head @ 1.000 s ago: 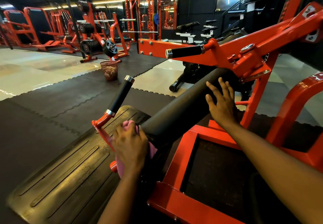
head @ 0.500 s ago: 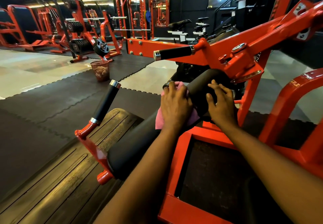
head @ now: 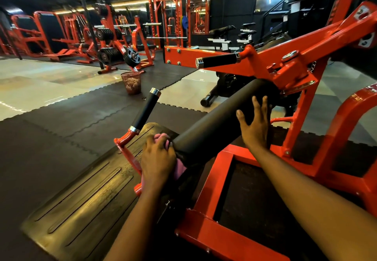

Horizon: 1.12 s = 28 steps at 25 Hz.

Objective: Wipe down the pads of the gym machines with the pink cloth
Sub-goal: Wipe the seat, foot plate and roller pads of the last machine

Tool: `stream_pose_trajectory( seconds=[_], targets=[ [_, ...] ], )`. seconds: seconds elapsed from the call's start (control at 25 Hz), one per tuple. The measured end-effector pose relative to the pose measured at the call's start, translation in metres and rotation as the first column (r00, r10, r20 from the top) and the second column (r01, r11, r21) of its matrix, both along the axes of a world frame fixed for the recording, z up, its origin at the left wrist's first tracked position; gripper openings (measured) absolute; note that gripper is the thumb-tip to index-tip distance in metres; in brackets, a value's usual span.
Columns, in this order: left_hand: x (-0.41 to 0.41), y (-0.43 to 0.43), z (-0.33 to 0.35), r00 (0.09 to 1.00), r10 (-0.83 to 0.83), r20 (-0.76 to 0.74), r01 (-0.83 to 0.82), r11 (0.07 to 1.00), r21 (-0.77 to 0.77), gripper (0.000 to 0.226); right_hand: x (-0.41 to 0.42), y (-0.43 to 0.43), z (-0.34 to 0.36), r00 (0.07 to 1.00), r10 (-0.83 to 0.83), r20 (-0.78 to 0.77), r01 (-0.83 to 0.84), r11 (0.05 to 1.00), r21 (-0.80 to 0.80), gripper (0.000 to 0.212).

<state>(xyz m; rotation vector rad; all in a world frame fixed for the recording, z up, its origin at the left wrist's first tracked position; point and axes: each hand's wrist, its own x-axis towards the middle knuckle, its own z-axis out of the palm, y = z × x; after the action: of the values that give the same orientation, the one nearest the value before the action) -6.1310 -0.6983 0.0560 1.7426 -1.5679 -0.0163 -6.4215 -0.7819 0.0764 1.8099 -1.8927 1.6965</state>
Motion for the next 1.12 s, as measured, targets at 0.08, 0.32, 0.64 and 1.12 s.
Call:
stream_pose_trajectory(
  seconds=[0.08, 0.32, 0.64, 1.12],
  targets=[
    [0.013, 0.003, 0.000, 0.998, 0.055, -0.036, -0.054, 0.998, 0.021, 0.032, -0.004, 0.002, -0.001, 0.999, 0.032, 0.024, -0.033, 0.999, 0.012, 0.074],
    [-0.014, -0.033, -0.001, 0.987, 0.058, 0.147, -0.068, 0.995, 0.068, 0.043, -0.007, 0.005, -0.007, 0.996, 0.068, 0.057, -0.070, 0.997, 0.023, 0.070],
    [-0.133, -0.065, 0.079, 0.978, -0.205, 0.029, 0.207, 0.977, -0.048, 0.028, -0.017, 0.010, 0.001, 0.998, 0.066, -0.006, -0.065, 0.994, 0.090, 0.069],
    [-0.120, -0.037, 0.055, 1.000, 0.007, 0.029, -0.008, 1.000, 0.024, 0.041, -0.025, 0.028, 0.021, 0.996, 0.084, -0.013, -0.078, 0.967, 0.243, 0.058]
  ],
)
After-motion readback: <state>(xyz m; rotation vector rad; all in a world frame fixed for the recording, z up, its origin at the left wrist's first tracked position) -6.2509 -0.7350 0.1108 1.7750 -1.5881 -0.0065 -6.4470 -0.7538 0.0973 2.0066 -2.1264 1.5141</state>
